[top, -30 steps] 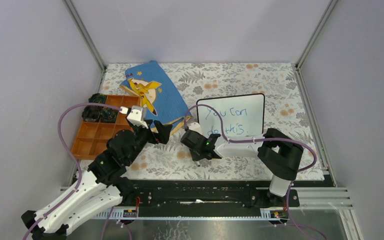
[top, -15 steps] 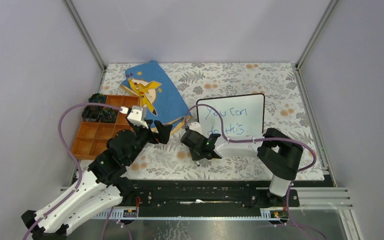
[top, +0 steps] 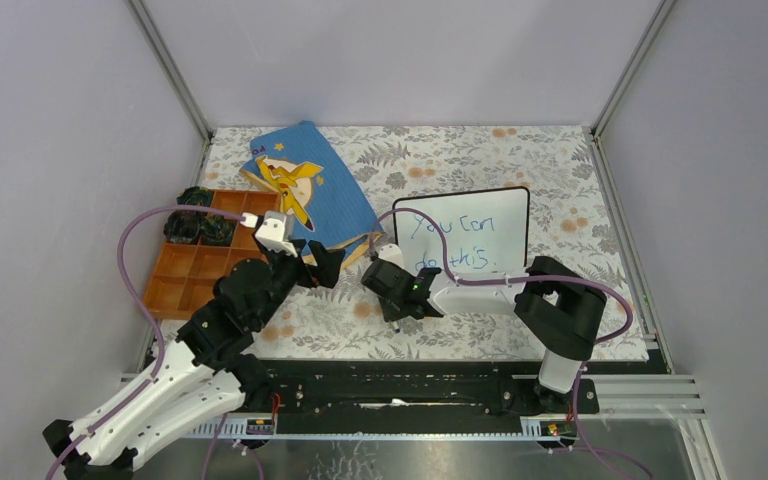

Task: Write a sentence on the whiteboard
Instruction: Place the whiteboard marker at the center of the board.

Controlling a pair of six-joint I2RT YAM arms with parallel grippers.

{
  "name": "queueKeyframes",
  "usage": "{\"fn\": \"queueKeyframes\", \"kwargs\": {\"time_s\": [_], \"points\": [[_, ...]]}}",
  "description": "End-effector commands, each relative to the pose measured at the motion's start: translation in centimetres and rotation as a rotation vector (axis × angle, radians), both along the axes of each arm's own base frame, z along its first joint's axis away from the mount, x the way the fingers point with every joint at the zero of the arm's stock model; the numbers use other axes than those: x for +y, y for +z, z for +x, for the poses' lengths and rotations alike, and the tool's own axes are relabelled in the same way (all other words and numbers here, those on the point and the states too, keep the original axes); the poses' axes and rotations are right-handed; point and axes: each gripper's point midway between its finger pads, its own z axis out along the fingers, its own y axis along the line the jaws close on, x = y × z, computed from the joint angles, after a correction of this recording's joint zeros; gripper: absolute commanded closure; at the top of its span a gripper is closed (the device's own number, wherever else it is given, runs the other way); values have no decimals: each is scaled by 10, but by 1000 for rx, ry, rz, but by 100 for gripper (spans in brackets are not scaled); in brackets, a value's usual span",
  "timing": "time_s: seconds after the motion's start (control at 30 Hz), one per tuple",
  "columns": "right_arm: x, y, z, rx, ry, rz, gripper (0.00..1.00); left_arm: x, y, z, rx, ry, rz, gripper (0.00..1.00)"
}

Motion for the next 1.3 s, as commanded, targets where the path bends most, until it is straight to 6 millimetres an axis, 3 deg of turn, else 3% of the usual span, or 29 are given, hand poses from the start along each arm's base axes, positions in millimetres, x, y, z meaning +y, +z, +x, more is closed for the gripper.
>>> {"fn": "queueKeyframes", "kwargs": {"time_s": [0.0,0.5,0.7,0.97,1.27], "points": [[-15,-15,6,-6,-43,-60,74,2,9,3,-32,19,-12,1],[-16,-14,5,-5,-41,-58,72,1,8,4,-29,17,-10,1],[-10,-6,6,-15,-35,-32,67,0,8,4,-26,14,-10,1],[-7,12,9,-41,-29,2,52,1,9,3,-25,14,-15,1],[0,62,14,-135,-3,154,42,1,10,1,-25,13,-21,1]]}}
